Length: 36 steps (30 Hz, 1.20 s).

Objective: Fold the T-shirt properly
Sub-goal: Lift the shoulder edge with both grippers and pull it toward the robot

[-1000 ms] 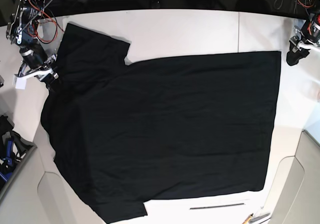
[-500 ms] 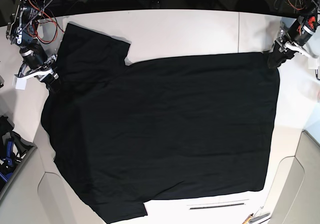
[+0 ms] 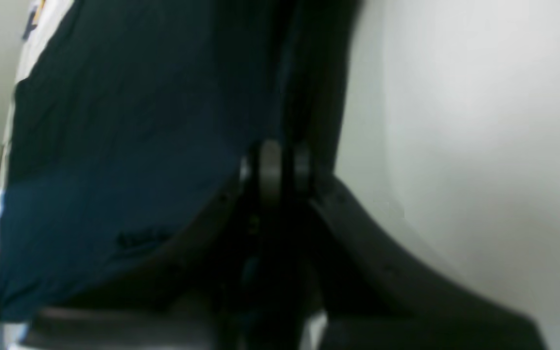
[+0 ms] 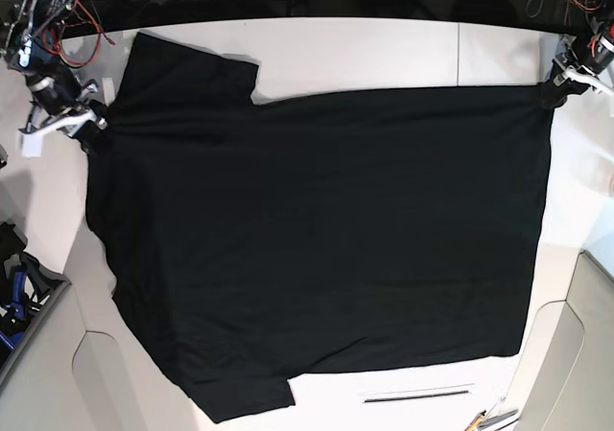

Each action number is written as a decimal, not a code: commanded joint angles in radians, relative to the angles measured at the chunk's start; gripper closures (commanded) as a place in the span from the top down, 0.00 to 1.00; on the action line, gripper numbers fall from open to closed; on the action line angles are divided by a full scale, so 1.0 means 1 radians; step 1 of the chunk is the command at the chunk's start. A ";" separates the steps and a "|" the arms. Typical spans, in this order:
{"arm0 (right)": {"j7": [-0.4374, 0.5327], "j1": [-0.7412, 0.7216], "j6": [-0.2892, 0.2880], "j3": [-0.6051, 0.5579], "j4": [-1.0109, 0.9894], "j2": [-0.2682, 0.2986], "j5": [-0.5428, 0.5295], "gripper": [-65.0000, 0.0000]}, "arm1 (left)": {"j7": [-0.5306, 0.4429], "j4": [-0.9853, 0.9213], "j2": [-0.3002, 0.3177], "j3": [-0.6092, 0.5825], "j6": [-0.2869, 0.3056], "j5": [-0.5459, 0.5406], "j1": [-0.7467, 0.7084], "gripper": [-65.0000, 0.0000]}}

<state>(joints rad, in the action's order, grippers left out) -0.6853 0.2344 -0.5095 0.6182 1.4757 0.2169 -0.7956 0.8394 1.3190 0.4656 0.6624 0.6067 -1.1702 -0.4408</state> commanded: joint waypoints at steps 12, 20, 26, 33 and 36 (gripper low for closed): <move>0.022 0.381 -0.011 0.045 0.372 0.013 -0.024 0.00 | 0.091 0.011 0.070 0.097 0.069 -0.180 -0.144 0.00; -0.006 0.583 -0.011 0.057 0.457 0.013 -0.082 0.00 | 0.167 0.034 0.069 0.188 0.091 -0.312 -0.234 0.00; -0.003 0.554 -0.013 0.071 0.516 0.013 -0.112 0.00 | 0.147 0.125 0.068 0.220 0.091 -0.313 -0.229 0.00; -0.002 0.332 -0.014 0.003 0.505 0.019 -0.040 0.00 | 0.118 0.154 0.070 0.214 0.091 -0.246 -0.087 0.00; 0.018 0.238 -0.014 -0.060 0.472 0.019 0.032 0.00 | 0.077 0.154 0.070 0.184 0.091 -0.175 -0.027 0.00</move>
<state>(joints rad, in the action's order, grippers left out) -0.6888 0.4709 -0.5217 0.5510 1.9339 0.2245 -0.7464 0.9348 1.4593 0.5129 0.8387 0.6857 -1.3235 -0.4679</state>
